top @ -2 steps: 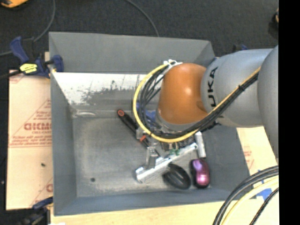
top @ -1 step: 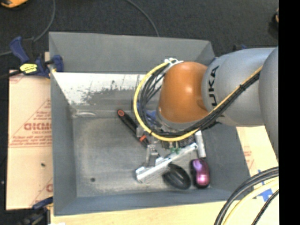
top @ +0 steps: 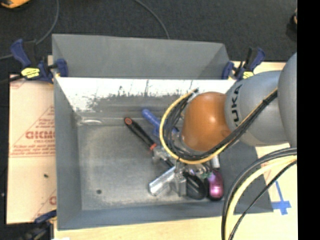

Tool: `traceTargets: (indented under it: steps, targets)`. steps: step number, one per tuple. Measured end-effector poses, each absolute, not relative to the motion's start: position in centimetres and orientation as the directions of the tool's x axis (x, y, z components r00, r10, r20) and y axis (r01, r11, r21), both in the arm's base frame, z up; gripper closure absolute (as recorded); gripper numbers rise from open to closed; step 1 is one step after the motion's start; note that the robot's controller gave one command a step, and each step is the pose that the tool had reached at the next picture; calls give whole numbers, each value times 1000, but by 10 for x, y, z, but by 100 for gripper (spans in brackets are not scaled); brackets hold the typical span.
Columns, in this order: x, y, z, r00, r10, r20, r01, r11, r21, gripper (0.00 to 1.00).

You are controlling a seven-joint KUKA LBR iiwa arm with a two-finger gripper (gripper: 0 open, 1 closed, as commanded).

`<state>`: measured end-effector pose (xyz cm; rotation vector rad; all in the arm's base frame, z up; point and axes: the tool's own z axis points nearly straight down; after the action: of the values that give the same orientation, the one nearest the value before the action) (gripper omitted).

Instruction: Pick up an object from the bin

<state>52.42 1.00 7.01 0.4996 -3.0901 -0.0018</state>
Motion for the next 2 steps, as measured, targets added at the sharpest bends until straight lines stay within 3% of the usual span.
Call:
traceTargets:
  steps: [1,2]
  targets:
    - [527,4,146,-958,-288,-8,-288,958,-1,0]
    - [526,9,72,-950,-311,10,-311,950,3,0]
